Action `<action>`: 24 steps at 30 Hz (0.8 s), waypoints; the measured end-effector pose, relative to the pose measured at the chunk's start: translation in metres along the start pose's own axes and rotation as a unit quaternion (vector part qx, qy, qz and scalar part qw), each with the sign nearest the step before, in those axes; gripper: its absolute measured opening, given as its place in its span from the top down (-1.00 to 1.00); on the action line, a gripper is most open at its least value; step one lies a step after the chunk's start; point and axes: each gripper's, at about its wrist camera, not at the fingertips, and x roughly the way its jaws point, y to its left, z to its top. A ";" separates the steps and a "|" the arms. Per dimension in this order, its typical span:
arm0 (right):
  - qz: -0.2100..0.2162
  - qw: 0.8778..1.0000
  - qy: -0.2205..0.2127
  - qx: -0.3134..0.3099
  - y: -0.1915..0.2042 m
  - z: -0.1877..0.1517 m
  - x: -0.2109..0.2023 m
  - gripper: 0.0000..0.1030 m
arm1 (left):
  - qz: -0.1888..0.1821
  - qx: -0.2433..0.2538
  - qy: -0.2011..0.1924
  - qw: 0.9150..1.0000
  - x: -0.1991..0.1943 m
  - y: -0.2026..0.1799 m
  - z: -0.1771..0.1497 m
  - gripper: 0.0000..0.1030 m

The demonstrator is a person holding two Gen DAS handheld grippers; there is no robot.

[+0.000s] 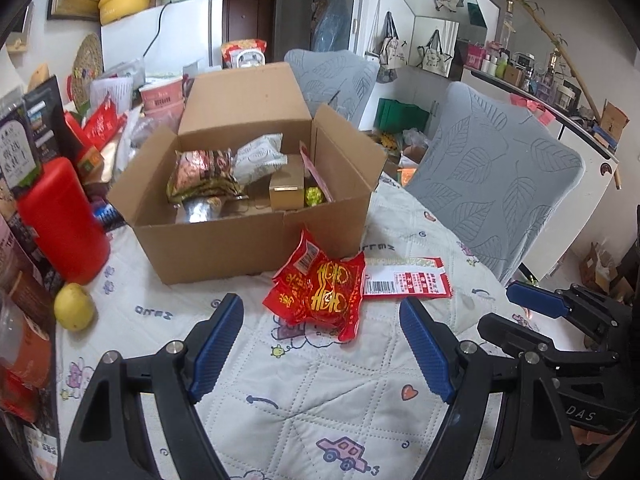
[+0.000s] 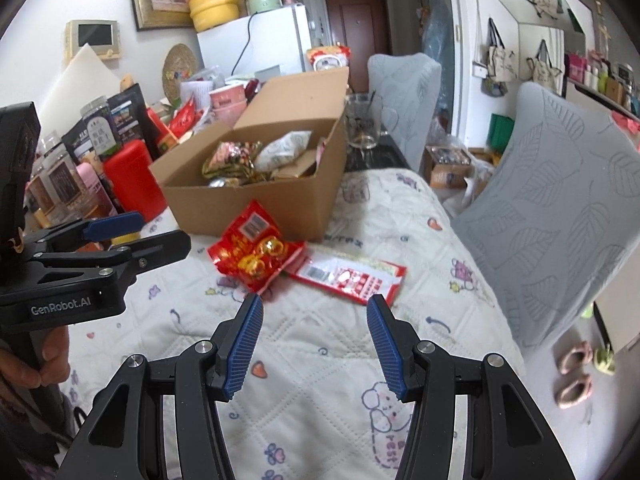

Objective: Organize snacks
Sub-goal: 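Grasp the red packet with gold lettering with the left tool and lift it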

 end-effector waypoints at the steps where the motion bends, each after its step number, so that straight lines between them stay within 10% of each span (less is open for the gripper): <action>1: 0.002 1.000 0.005 0.002 -0.002 -0.001 0.005 -0.05 | -0.003 -0.002 0.006 1.000 0.007 0.002 0.000 -0.57; 24: 0.002 0.998 0.058 0.019 -0.035 0.011 0.070 -0.05 | -0.041 -0.015 0.121 0.992 0.117 0.016 0.009 -0.57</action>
